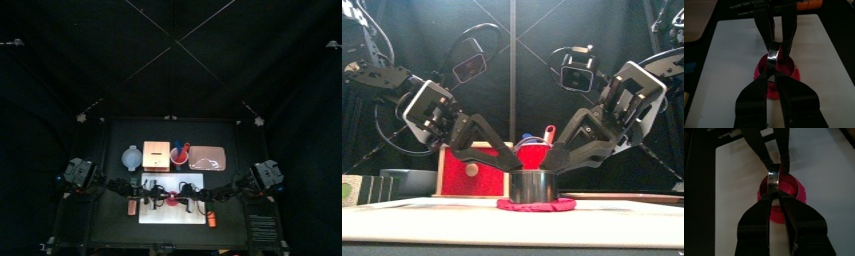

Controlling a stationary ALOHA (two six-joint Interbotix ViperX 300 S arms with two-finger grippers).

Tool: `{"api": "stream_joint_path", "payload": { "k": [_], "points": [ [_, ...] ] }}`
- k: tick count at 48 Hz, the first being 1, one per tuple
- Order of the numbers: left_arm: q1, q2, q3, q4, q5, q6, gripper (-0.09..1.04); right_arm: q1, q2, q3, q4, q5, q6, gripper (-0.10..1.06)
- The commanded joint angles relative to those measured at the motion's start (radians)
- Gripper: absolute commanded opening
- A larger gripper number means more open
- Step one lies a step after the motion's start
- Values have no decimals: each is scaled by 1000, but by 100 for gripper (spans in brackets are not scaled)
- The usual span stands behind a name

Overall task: Get the cutter from the drawer then cut the dough then place the extra dough in the bowl
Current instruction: Cut the dough

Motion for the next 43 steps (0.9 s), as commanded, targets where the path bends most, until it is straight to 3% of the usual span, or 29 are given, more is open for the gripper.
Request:
{"api": "stream_joint_path", "payload": {
  "k": [1,27,43],
  "points": [
    [-43,17,-2,8,31,-5,49,3,32,11,18,51,23,38],
    [-72,61,-25,-25,46,-8,48,6,41,9,38,52,23,38],
    [-98,61,-32,-60,100,-6,39,6,44,-12,32,66,21,38]
  ]
}}
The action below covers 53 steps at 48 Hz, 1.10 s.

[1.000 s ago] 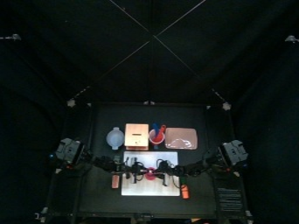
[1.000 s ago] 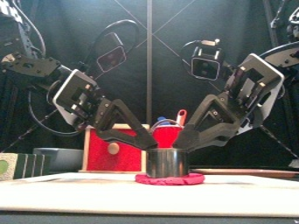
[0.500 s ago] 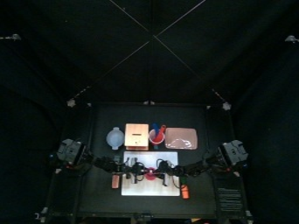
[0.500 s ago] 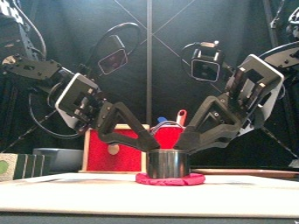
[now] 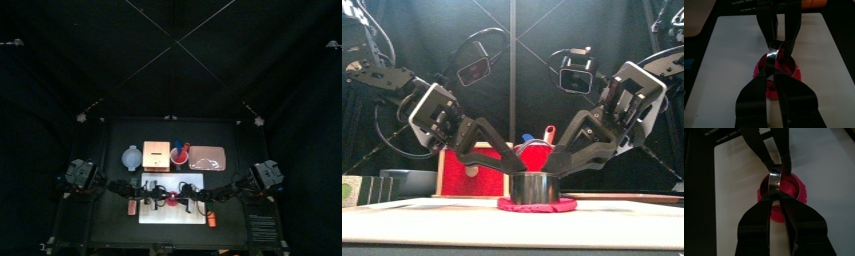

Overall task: Get the cutter from the drawer then cut the dough then place the extra dough in the bowl
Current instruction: Cut the dough

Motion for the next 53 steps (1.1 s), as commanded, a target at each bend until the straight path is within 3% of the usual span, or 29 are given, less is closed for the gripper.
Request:
{"api": "stream_joint_path", "payload": {
  "k": [1,22,53],
  "points": [
    [-80,29,-6,-6,66,-6,39,2,37,-3,5,49,21,38],
    [-160,31,-11,-84,67,-6,38,3,67,-34,-14,67,15,38],
    [-172,46,-2,-114,78,-6,38,-5,67,-28,-14,67,20,38]
  ]
}}
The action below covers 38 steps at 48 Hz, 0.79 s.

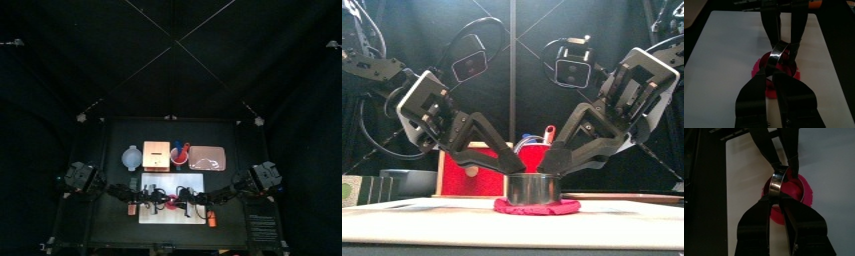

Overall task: Get the cutter from the drawer then cut the dough then place the extra dough in the bowl
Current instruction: Cut the dough

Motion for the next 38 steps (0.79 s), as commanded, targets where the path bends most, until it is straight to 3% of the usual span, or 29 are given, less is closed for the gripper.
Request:
{"api": "stream_joint_path", "payload": {
  "k": [1,38],
  "points": [
    [-92,35,9,3,78,-6,38,-12,38,15,5,35,23,38],
    [-92,35,6,2,97,-6,38,-14,40,8,5,71,21,37]
  ]
}}
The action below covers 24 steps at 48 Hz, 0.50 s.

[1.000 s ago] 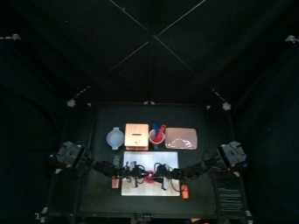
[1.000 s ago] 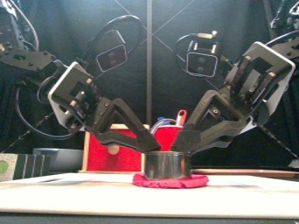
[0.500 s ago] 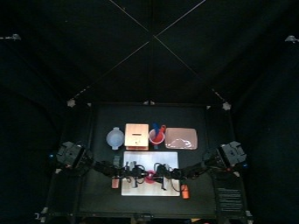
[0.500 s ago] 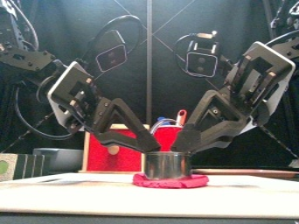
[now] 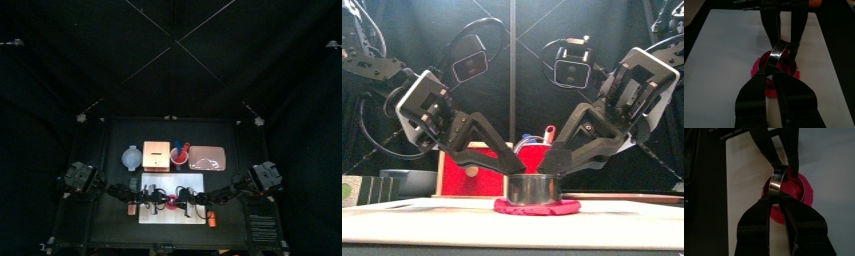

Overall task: Get the cutter from the drawer then cut the dough then place the extra dough in the bowl
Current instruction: Cut the dough

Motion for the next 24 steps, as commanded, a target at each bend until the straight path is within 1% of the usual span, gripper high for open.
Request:
{"api": "stream_joint_path", "payload": {
  "k": [1,15,24],
  "points": [
    [-92,35,8,6,80,-6,38,-11,40,8,6,49,20,37],
    [-91,35,5,6,78,-6,38,-12,40,8,6,51,21,37],
    [-87,32,5,-21,71,-5,39,-21,40,0,6,49,20,37]
  ]
}}
